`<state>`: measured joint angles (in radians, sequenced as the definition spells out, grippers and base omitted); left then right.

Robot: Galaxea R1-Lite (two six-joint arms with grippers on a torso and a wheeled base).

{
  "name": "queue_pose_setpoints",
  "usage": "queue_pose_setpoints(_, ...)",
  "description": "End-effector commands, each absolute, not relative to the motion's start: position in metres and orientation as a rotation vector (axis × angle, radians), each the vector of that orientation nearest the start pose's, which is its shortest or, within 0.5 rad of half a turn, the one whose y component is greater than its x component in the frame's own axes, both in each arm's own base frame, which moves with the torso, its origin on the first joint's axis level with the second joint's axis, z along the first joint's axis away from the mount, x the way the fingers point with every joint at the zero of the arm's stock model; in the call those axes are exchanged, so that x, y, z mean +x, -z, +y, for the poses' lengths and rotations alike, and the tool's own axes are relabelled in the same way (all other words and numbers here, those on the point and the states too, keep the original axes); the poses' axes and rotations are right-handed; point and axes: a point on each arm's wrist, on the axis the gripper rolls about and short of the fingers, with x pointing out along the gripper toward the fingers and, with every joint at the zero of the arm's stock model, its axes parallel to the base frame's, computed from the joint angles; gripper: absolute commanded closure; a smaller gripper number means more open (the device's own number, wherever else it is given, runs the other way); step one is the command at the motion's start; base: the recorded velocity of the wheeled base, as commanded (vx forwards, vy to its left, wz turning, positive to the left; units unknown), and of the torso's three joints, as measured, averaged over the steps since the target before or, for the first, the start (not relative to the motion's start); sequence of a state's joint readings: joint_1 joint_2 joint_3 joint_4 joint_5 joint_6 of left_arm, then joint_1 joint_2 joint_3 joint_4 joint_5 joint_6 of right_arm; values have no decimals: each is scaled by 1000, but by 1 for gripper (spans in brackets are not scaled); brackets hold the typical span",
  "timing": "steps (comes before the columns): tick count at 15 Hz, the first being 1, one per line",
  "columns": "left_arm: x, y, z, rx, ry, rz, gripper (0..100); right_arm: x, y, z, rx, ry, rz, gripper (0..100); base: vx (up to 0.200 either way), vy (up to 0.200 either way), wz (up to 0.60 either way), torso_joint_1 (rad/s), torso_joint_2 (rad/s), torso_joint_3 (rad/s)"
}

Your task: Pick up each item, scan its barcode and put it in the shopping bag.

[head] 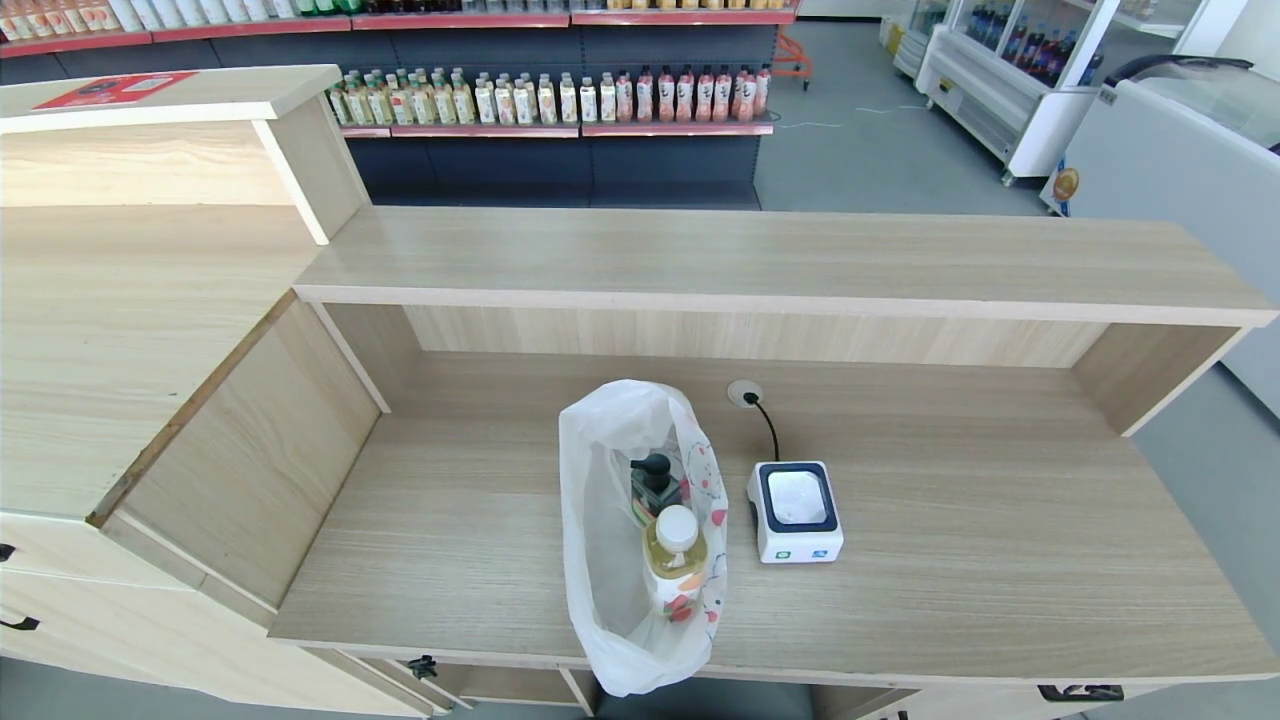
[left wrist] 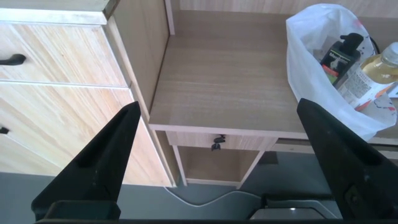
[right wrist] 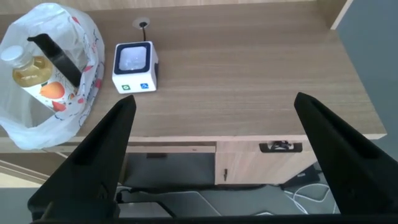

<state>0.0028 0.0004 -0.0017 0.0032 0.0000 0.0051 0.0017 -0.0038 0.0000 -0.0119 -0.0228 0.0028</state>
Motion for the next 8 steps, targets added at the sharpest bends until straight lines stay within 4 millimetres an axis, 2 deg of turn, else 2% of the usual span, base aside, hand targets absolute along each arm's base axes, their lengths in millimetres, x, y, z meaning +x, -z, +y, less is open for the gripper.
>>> queue_pose_setpoints(1,-23,-76,0,6,-3,2,0,-23,-77,-1,3,21,-12,0,0,0,0,0,0,0)
queue_pose_setpoints(4,-23,-76,0,5,-3,2,0,-23,-77,-1,22,21,-13,0,0,0,0,0,0,0)
queue_pose_setpoints(5,-23,-76,0,5,-3,2,0,-23,-77,-1,22,21,-13,100,0,0,0,0,0,0)
queue_pose_setpoints(8,-23,-76,0,6,-3,2,0,-23,-77,-1,23,21,-13,100,0,0,0,0,0,0)
